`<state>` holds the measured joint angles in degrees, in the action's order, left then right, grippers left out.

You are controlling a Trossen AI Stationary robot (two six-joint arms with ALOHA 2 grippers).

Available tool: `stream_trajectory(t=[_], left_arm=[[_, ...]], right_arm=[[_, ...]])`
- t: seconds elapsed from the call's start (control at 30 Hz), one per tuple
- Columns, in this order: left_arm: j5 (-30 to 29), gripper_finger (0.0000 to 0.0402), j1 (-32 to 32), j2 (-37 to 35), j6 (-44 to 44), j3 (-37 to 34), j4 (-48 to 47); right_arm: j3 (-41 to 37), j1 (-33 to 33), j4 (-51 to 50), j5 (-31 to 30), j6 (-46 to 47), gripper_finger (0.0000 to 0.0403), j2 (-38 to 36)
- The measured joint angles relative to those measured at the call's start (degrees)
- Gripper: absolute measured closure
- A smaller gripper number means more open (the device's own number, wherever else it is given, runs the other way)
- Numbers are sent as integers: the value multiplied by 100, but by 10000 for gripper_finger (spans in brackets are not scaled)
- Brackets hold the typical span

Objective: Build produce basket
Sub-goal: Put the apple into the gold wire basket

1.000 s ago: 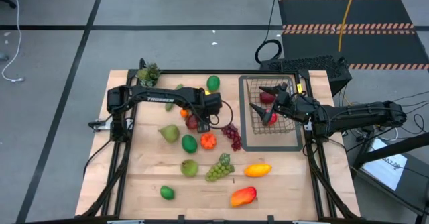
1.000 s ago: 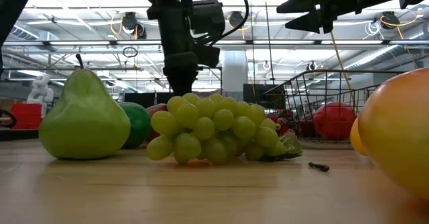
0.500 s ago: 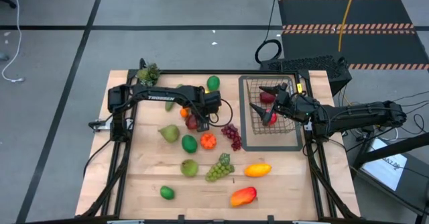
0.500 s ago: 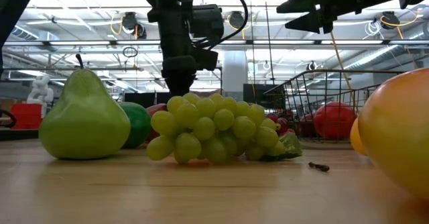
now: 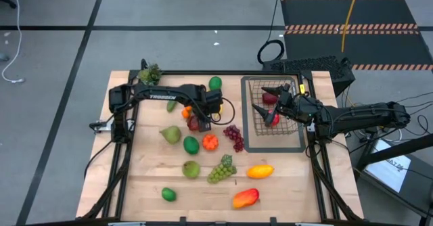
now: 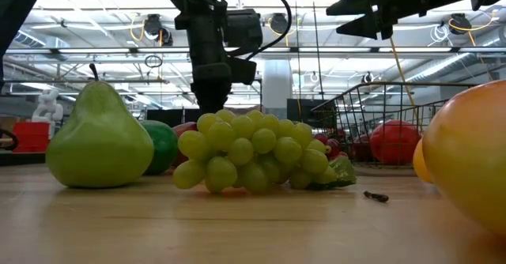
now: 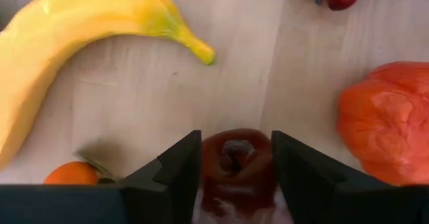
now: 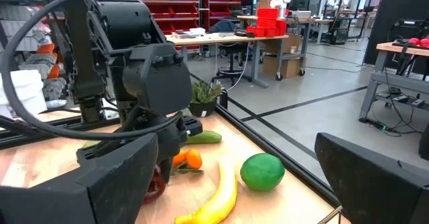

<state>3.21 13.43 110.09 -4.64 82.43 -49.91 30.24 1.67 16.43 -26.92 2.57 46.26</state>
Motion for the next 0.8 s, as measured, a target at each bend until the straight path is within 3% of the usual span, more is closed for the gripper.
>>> stream_trajectory(t=[0.2,0.43,0.8], left_arm=[[166,288,9,222,-67,-2,-101],[170,386,4,288,-189,-4,-137],[125,395,-92,47,-323,-1,-442]], right_arm=[[0,-1,-2,0,2,5,0],[0,0,-3,0,2,5,0],[0,0,-16,0,-12,5,0]])
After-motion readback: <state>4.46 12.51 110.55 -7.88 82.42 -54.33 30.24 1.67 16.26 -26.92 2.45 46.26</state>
